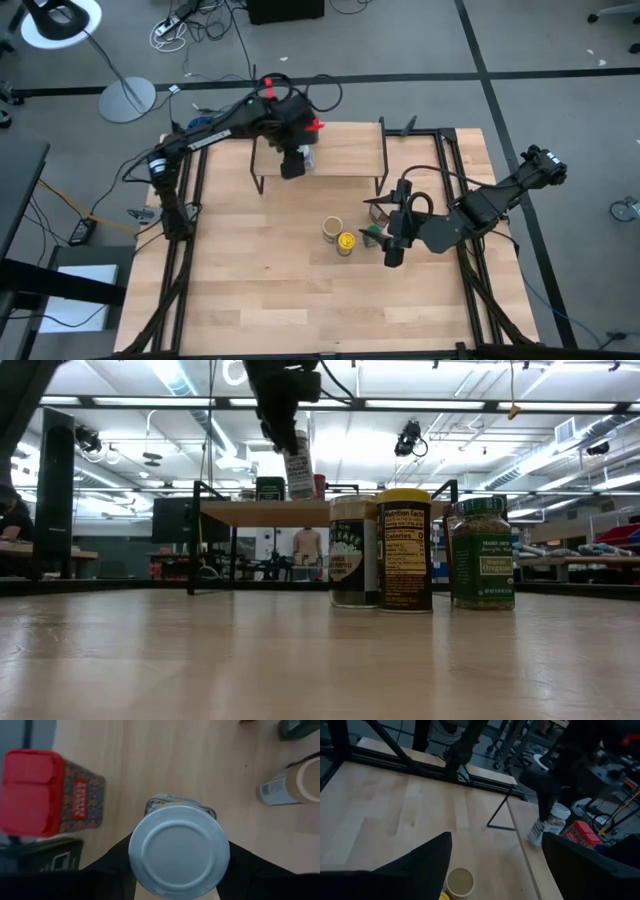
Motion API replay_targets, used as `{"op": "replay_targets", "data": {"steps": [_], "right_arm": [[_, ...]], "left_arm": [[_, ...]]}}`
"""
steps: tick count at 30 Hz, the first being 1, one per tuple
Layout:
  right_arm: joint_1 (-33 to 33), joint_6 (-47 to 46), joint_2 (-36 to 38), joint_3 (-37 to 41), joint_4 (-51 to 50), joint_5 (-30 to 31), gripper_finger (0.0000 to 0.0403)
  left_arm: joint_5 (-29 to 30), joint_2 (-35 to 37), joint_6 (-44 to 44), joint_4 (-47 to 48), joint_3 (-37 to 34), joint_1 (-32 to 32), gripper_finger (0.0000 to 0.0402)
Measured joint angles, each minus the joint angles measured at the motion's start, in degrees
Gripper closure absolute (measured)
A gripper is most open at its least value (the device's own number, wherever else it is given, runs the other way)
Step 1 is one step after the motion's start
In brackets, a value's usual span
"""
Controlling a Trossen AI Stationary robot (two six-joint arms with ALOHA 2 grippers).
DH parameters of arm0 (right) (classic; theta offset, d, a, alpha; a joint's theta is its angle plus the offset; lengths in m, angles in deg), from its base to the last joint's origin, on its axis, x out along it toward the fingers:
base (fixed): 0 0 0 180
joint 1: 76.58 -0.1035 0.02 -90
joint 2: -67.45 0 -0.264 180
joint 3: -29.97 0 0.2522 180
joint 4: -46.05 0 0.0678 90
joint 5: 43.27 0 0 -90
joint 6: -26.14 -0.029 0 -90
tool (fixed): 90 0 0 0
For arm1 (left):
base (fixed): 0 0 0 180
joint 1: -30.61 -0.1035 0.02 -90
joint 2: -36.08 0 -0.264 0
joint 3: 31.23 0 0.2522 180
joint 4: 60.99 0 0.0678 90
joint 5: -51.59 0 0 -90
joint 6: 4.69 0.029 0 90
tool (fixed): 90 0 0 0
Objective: Shelf spices
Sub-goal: Put the white seasoning bottle on the shelf
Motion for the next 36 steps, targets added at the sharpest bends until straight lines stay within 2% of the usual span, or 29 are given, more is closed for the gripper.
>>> {"op": "replay_targets", "data": {"steps": [6,13,26,36], "right_arm": [[-0.02,0.0,-0.02,0.0,-0.01,0.0,0.0096],[0.0,-0.37,-0.02,0.0,-0.01,-0.74,0.0096],[0.0,-0.4,-0.04,0.0,0.01,-1.06,0.0096],[0.0,-0.44,-0.07,0.0,0.01,-1.12,0.0096]], "left_arm": [[-2.41,-4.0,0.84,4.79,5.65,-0.82,0.0208],[-2.72,-4.15,2.7,5.36,5.76,-0.95,0.0181],[-2.59,-4.15,2.48,4.16,5.76,-1.17,0.017],[-1.57,-4.15,1.45,1.32,5.8,-1.17,0.0124]]}}
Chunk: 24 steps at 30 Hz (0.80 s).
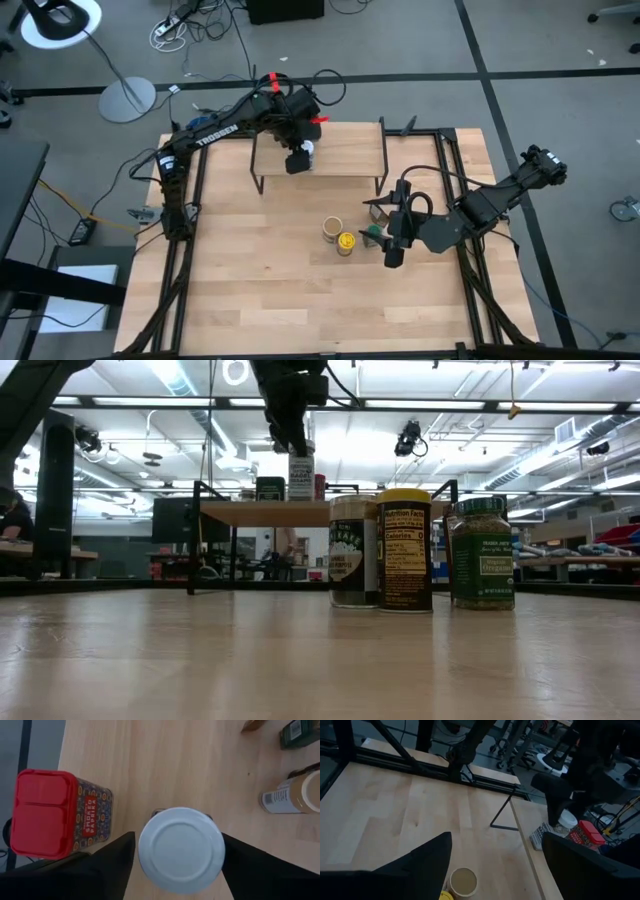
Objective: Shelf spices
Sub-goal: Put the white seasoning bottle on the shelf
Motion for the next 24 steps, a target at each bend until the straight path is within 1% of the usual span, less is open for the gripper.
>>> {"op": "replay_targets", "data": {"steps": [3,6,13,16,18,20,22,24], "right_arm": [[0.0,0.0,0.0,0.0,0.02,0.01,0.0096],[0.0,0.0,0.0,0.0,0.02,0.01,0.0096],[0.0,-0.02,0.0,0.0,0.01,0.01,0.0096],[0.0,-0.04,0.0,-0.01,0.02,0.01,0.0096],[0.0,-0.07,0.0,-0.01,0.0,-0.01,0.0096],[0.0,-0.2,-0.13,-0.02,0.04,-0.12,0.0096],[0.0,-0.26,-0.38,0.0,-0.05,-0.43,0.0096],[0.0,-0.23,-0.73,-0.02,0.02,-0.56,0.0096]], "left_arm": [[0.48,0.16,0.64,0.2,0.11,0.0,0.0112],[1.15,0.38,1.41,0.17,1.97,0.0,0.0107],[1.23,0.44,2.71,1.9,10.62,0.65,0.0108],[1.76,0.55,2.74,4.83,14.73,1.22,0.0121],[1.91,0.97,2.24,6.83,16.49,1.33,0.0145],[1.95,1.68,1.44,7.99,16.7,1.32,0.0183],[3.06,2.07,0.52,10.09,16.74,1.3,0.0236],[5.2,2.09,-1.24,13.09,16.74,1.31,0.0303]]}}
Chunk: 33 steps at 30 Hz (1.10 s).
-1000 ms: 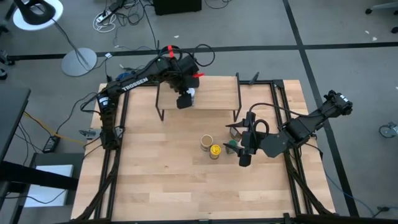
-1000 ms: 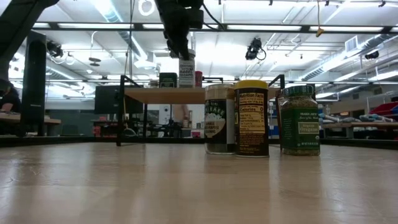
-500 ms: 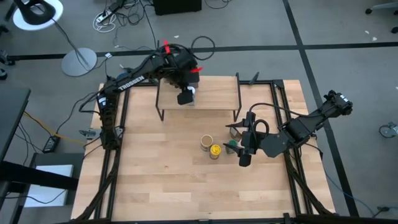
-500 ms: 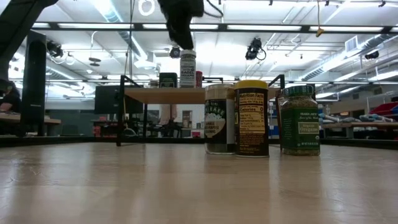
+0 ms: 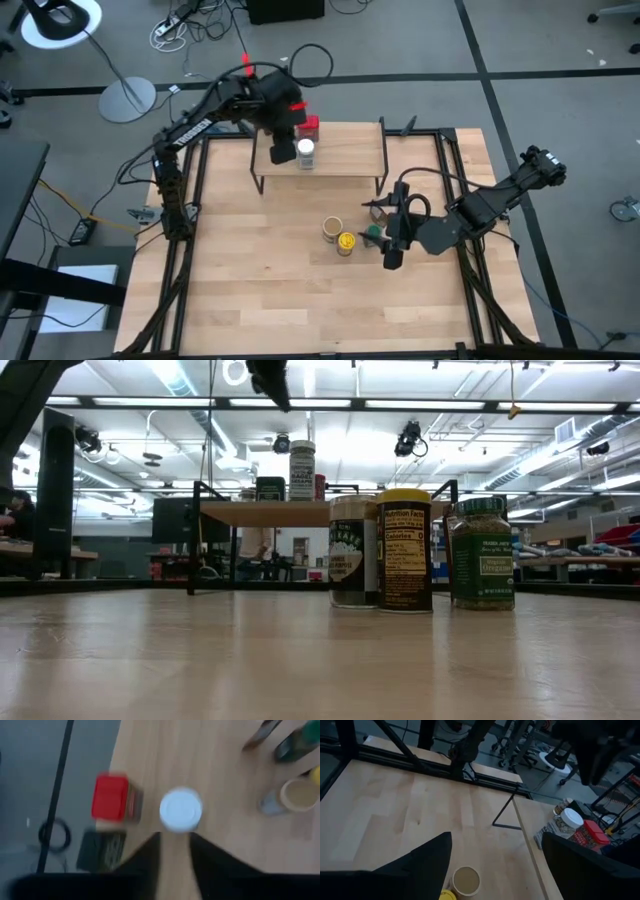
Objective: Shelf spices
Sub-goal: Put the white seasoning bottle on the shelf
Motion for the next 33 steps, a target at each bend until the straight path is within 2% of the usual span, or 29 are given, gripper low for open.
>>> {"op": "replay_targets", "data": {"steps": [2,6,18,23,33], "right_arm": [[0.0,0.08,-0.03,0.0,-0.15,-0.51,0.0096],[0.0,0.06,-0.06,0.0,-0.09,-1.29,0.0096],[-0.43,-0.38,-0.06,0.0,-0.03,-1.38,0.0096],[-0.42,-0.38,-0.06,0.0,-0.04,-1.36,0.0096],[-0.42,-0.38,-0.06,0.0,-0.04,-1.34,0.0096]], "left_arm": [[0.71,-0.08,-0.73,2.67,-0.6,0.0,0.037],[0.58,-0.09,-1.8,2.74,-4.01,1.01,0.0396],[1.24,-0.16,-1.99,-5.57,-21.17,1.52,0.0401],[3.31,-0.16,-1.72,-10.17,-23.93,0.69,0.0401],[1.97,-0.16,-0.26,-17.32,-26.83,0.2,0.0401]]}}
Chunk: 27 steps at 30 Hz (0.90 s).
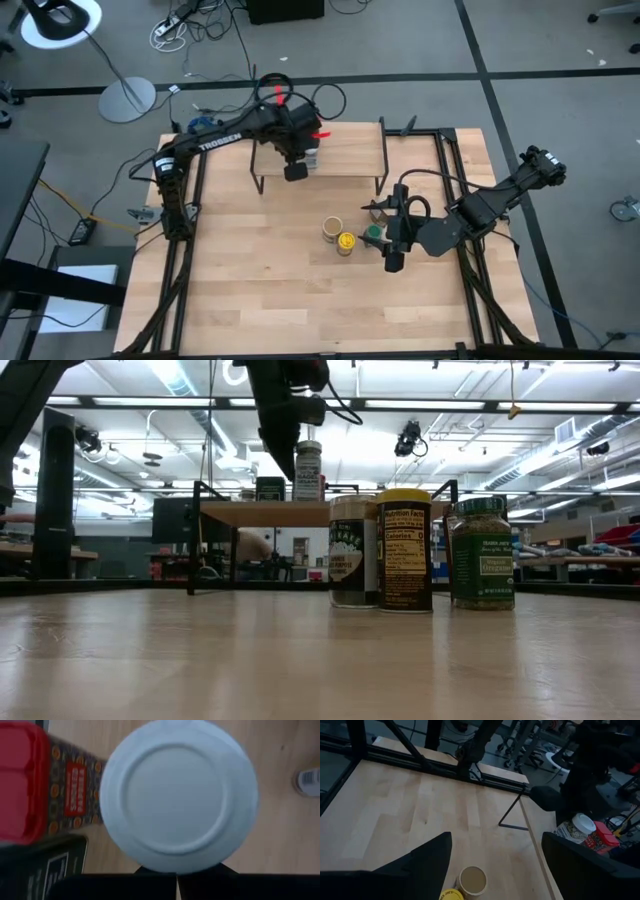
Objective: Shelf spices
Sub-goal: Put the white seasoning bottle on the shelf
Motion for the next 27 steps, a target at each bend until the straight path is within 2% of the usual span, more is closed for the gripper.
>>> {"op": "replay_targets", "data": {"steps": [16,20,27], "right_arm": [[0.04,-0.02,0.02,0.0,0.01,0.08,0.0096],[0.36,-0.03,0.02,0.0,0.03,0.5,0.0096],[5.59,-0.94,-2.81,0.0,0.2,2.72,0.0097]], "left_arm": [[-2.07,-0.94,1.61,-12.01,-1.37,-0.07,0.0401],[-0.62,-0.96,1.57,-12.86,-1.16,-0.04,0.0401],[1.27,0.69,1.66,-12.82,-0.86,0.27,0.0401]]}}
